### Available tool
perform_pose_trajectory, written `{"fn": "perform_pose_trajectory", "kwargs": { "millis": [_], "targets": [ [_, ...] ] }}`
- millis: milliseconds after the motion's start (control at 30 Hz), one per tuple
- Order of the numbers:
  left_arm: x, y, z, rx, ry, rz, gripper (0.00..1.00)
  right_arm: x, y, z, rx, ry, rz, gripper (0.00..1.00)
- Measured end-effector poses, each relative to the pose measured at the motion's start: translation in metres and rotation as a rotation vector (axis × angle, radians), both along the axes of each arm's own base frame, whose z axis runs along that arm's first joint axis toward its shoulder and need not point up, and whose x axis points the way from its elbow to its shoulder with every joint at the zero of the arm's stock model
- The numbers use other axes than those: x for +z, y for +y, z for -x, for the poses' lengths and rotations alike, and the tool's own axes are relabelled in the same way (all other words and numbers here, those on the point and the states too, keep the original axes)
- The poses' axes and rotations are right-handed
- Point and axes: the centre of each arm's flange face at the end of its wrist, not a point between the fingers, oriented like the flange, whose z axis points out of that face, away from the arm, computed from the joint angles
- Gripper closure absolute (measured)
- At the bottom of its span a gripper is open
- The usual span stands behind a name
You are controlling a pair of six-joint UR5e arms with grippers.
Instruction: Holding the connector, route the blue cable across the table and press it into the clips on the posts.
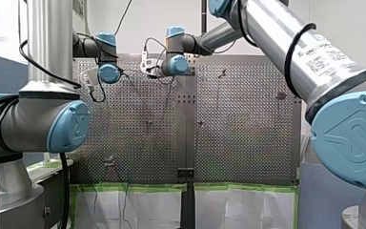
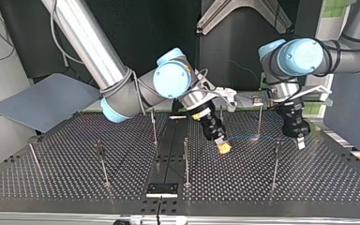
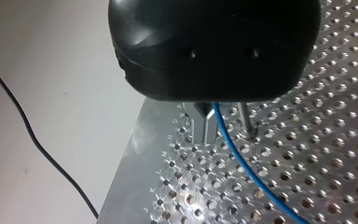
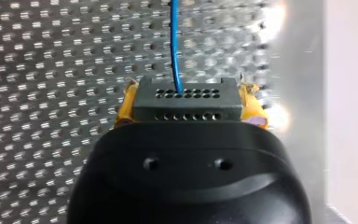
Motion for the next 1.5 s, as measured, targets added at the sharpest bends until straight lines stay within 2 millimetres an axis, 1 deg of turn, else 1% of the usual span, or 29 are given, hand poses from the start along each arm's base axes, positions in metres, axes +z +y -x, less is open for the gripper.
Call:
{"fn": "perform_pose_trajectory", "kwargs": {
  "millis": [200,300,400,567,700,900,967,1000,1033,1067,1100,1133,1167,1200,1233,1267,1300,1333,1500],
  "targets": [
    [0.004,0.002,-0.014,-0.043,-0.024,0.003,1.00,0.026,-0.006,-0.002,-0.004,-0.040,0.036,1.00],
    [-0.001,0.004,-0.023,-0.061,-0.021,0.002,1.00,0.035,-0.008,-0.004,-0.005,-0.054,0.050,1.00],
    [-0.008,0.011,-0.034,-0.074,-0.025,0.011,1.00,0.040,-0.010,-0.006,-0.006,-0.064,0.061,1.00],
    [-0.020,0.030,-0.046,-0.081,-0.021,0.016,1.00,0.052,-0.014,-0.009,-0.008,-0.085,0.082,1.00],
    [-0.021,0.037,-0.050,-0.096,-0.030,0.015,1.00,0.051,-0.016,-0.010,-0.009,-0.082,0.083,1.00],
    [-0.019,0.036,-0.053,-0.134,-0.050,0.024,1.00,0.026,-0.018,-0.014,-0.015,-0.029,0.063,1.00],
    [-0.020,0.034,-0.052,-0.143,-0.049,0.027,0.83,0.019,-0.020,-0.014,-0.022,-0.016,0.056,1.00],
    [-0.020,0.033,-0.052,-0.145,-0.046,0.029,0.83,0.017,-0.020,-0.014,-0.026,-0.012,0.053,1.00],
    [-0.021,0.032,-0.052,-0.145,-0.041,0.032,0.72,0.015,-0.021,-0.014,-0.030,-0.009,0.050,1.00],
    [-0.021,0.032,-0.051,-0.143,-0.037,0.034,0.57,0.014,-0.021,-0.013,-0.035,-0.006,0.047,1.00],
    [-0.022,0.032,-0.051,-0.139,-0.032,0.036,0.57,0.013,-0.022,-0.013,-0.039,-0.005,0.045,1.00],
    [-0.023,0.032,-0.050,-0.133,-0.024,0.040,0.46,0.012,-0.022,-0.012,-0.044,-0.004,0.042,1.00],
    [-0.024,0.033,-0.049,-0.126,-0.016,0.043,0.27,0.012,-0.023,-0.012,-0.051,-0.002,0.039,1.00],
    [-0.025,0.033,-0.048,-0.119,-0.010,0.046,0.27,0.011,-0.023,-0.011,-0.056,-0.001,0.037,1.00],
    [-0.027,0.033,-0.047,-0.110,0.000,0.050,0.21,0.011,-0.023,-0.011,-0.059,0.000,0.036,1.00],
    [-0.028,0.034,-0.046,-0.102,0.009,0.053,0.03,0.011,-0.024,-0.011,-0.063,0.001,0.034,1.00],
    [-0.029,0.034,-0.045,-0.094,0.016,0.055,0.03,0.010,-0.024,-0.011,-0.065,0.002,0.033,1.00],
    [-0.030,0.034,-0.044,-0.084,0.026,0.058,0.00,0.010,-0.024,-0.011,-0.066,0.002,0.033,1.00],
    [-0.031,0.033,-0.033,-0.051,0.060,0.072,0.00,0.010,-0.024,-0.010,-0.068,0.002,0.033,1.00]
  ]
}}
